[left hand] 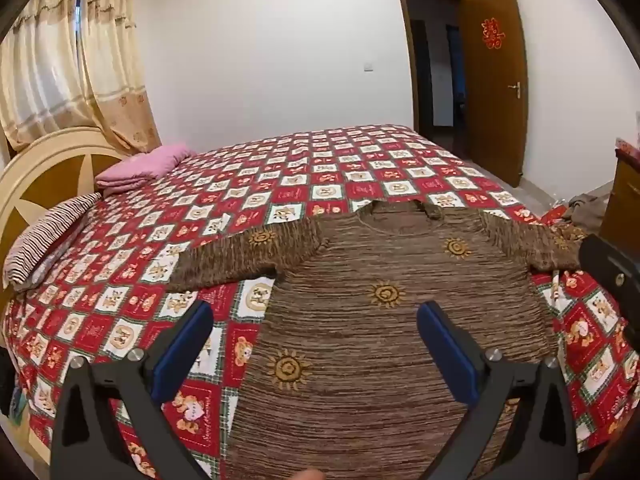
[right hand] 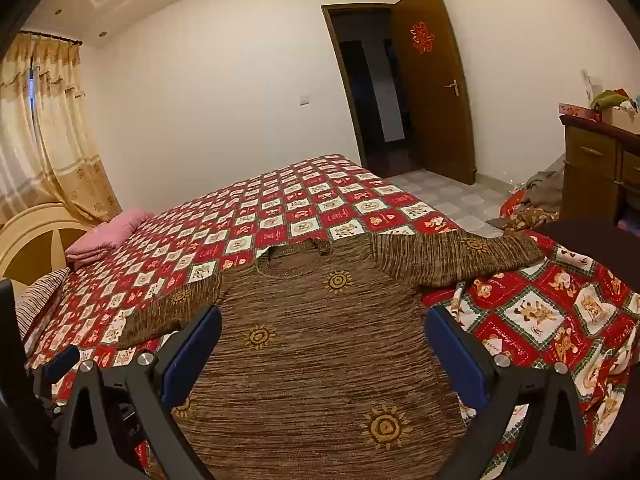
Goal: Fold small clothes
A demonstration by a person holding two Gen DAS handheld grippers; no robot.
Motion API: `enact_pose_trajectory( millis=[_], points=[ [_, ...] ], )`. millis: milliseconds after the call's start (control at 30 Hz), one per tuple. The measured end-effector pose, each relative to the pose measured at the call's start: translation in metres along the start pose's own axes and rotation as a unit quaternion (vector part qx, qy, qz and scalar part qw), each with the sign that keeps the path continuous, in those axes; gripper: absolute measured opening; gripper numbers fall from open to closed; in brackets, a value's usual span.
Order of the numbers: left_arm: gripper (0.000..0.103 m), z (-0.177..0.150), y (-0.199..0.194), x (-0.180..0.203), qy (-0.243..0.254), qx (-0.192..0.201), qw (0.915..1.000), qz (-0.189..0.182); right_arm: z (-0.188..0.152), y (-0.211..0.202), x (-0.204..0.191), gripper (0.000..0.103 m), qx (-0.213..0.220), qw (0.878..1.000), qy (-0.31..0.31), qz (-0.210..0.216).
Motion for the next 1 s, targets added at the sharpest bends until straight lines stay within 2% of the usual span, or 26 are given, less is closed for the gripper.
enact_pose_trajectory(
  millis=[133,267,633,1000],
  points=[
    [0.103,0.004,0.001,0.008,0.003,-0.011,0.9999,0.000,0.000,0.001,0.000,0.102,-0.002,1.000,0.002,0.001],
    [0.103,0.000,-0.001,-0.002,-0.020,0.001,0.9993,-0.033,-0.001,0.002,0.000,0.102,-0.004,1.000,0.002,0.002],
    [0.103,-0.002,-0.001,-0.001,-0.010,0.002,0.9997,-0.021,-0.003,0.002,0.000,0.102,-0.007,1.000,0.001,-0.001],
    [0.103,-0.001,-0.001,-0.001,-0.011,0.000,0.9996,-0.025,-0.005,0.006,0.002,0.102,-0.008,1.000,0.004,-0.001]
  ],
)
Point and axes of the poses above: each gripper's, at about its wrist camera, not at the fingertips, and y roughly the way its jaws point, x to its right, z to its top, the point moved 5 cm from there along y, roughly the way its jaws point, and after that the axes turned 15 degrees about -x, right-handed, at the moved point
